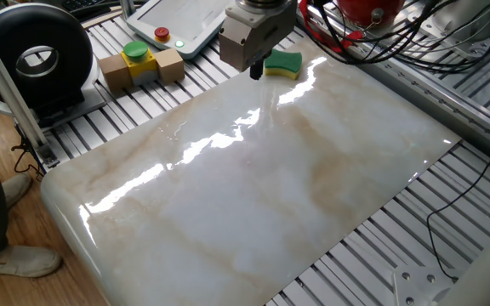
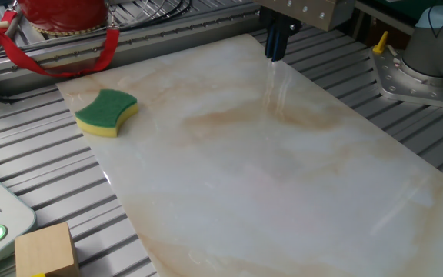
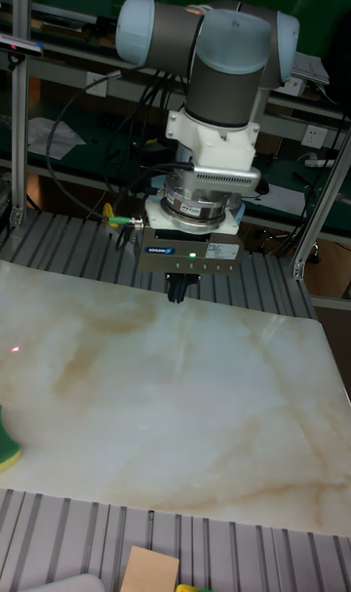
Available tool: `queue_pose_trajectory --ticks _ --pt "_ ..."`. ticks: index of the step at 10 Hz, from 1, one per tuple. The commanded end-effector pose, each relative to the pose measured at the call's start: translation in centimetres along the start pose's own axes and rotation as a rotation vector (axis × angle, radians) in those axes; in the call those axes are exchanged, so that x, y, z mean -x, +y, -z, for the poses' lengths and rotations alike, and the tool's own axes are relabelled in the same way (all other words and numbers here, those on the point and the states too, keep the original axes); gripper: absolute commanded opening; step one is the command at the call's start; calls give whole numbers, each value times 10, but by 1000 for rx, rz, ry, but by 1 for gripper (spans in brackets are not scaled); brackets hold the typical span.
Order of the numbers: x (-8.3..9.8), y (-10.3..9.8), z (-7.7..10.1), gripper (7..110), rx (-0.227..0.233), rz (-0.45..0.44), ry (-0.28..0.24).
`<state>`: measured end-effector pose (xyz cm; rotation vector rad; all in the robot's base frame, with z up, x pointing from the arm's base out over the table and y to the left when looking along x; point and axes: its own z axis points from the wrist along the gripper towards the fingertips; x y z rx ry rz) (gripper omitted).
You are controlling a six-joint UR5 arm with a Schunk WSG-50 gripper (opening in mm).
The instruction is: Clean the tabletop with a sponge
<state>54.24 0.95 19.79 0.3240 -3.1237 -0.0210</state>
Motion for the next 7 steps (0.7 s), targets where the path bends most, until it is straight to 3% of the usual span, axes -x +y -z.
queue_pose_trajectory --ticks 1,2,3,7 --pt "3 7 1 7 28 44 -14" --pt "11 22 3 7 88 152 -52" --pt "13 41 5 7 159 198 -70" --pt "7 30 3 7 119 240 -44"
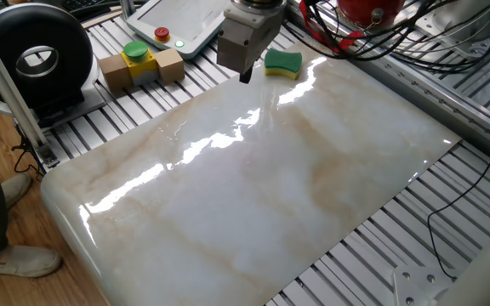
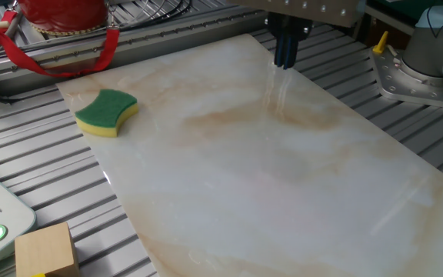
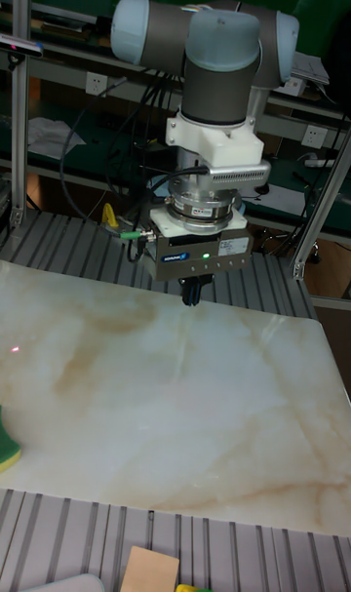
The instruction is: Clean the tabletop with a sponge
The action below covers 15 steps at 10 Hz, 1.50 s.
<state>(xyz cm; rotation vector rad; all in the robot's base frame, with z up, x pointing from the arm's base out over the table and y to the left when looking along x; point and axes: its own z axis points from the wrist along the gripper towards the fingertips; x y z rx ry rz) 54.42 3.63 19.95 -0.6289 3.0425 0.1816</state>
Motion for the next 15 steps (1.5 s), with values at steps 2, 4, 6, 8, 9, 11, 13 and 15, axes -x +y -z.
queue_pose_trajectory --ticks 2,4,6,8,9,11,13,15 --pt "1 7 2 7 31 88 -8" --pt "1 4 -6 7 54 99 7" --pt "15 -21 -26 7 18 45 22" --pt "35 -54 -49 7 1 50 29" --pt "45 -77 -59 7 -4 62 33" --pt "54 -130 -72 7 -22 79 38" --pt "48 -186 -72 7 -69 102 50" --pt "44 -216 -73 7 -69 125 50"
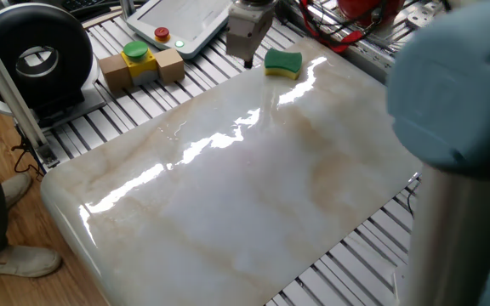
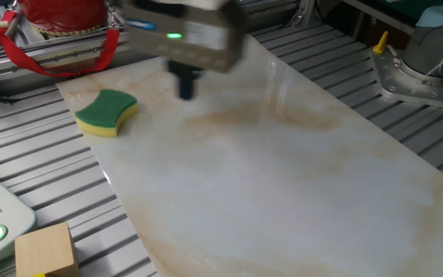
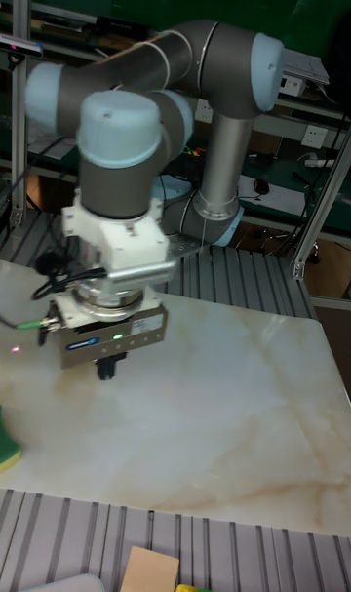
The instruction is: Clean the tabletop with a sponge
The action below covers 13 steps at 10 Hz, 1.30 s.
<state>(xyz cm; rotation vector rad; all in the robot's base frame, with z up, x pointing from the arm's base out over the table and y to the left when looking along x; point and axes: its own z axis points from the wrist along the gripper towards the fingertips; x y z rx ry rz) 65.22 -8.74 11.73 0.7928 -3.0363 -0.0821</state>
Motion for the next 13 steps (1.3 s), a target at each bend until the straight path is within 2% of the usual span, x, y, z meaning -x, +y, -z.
queue_pose_trajectory --ticks 1,2,3,4,5,6,7,8,10,11,12,13 --pt "-10 -54 -11 7 -26 9 0" --pt "-8 -49 -14 7 -4 7 -5" --pt "-10 -39 -13 7 27 -19 16" --pt "-20 -30 -8 7 54 -40 68" --pt "-25 -26 -7 7 68 -60 90" --pt "-27 -19 -6 7 92 -126 104" --pt "-24 -16 -6 7 106 -100 89" --pt "-25 -18 -7 7 102 -7 89" --pt "-7 2 -4 7 186 26 14" --pt "-15 -12 -7 7 127 20 46" --pt "-19 -27 -8 7 65 -33 65" --pt "-21 -26 -8 7 69 -70 76"
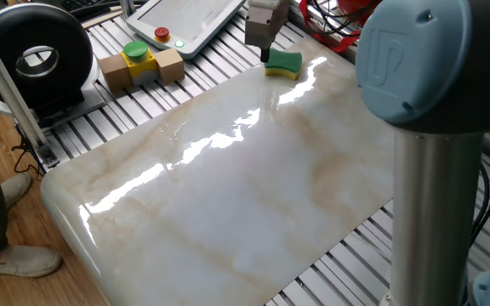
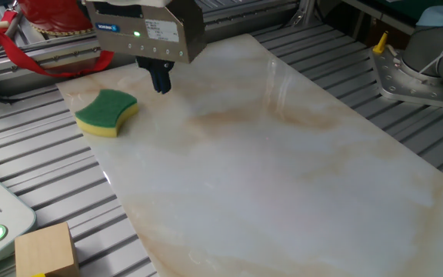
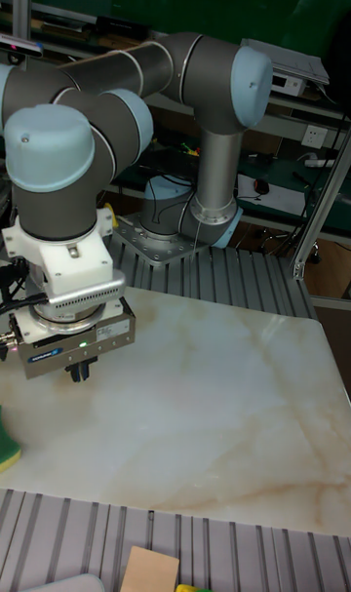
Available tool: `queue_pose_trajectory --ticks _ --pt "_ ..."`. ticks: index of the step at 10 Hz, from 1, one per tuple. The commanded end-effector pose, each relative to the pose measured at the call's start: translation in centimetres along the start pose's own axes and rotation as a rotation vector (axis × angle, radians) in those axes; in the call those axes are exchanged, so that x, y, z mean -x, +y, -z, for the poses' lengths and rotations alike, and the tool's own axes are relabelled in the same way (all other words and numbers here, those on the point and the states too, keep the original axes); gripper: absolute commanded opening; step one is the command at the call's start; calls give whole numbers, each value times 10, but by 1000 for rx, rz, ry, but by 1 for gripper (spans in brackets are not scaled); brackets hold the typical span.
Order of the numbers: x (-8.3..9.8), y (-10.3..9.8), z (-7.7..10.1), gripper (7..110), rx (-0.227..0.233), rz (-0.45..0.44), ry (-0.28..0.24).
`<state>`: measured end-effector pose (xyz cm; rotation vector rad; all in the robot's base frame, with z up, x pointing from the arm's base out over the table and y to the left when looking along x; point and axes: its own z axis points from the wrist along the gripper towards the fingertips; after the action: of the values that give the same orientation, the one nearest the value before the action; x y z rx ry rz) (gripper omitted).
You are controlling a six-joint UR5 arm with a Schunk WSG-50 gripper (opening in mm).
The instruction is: Clean the tabletop with a sponge
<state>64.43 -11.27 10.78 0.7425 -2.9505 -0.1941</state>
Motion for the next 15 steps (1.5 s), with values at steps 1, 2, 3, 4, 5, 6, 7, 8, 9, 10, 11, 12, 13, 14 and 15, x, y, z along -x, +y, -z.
queue_pose_trajectory --ticks 1,2,3,4,5,6,7,8,9,10,11,12,13,14,15 --pt "1 2 1 7 13 -34 -5" --pt "3 15 2 7 64 -10 -12" --pt "11 -22 -15 7 57 45 -9" --pt "13 -72 -31 7 -8 57 -4" --pt "9 -111 -41 7 -74 75 14" --pt "4 -135 -51 7 -103 86 17" --pt "5 -149 -56 7 -122 95 0" --pt "12 -166 -51 7 -189 88 -35" --pt "12 -182 -45 7 -239 69 -41" --pt "13 -178 -47 7 -209 56 -55" --pt "21 -165 -51 22 -154 62 -86" --pt "30 -150 -51 22 -98 70 -123" --pt "33 -143 -50 22 -73 91 -138" --pt "29 -136 -52 88 -55 104 -126" --pt "25 -139 -52 88 -72 89 -112"
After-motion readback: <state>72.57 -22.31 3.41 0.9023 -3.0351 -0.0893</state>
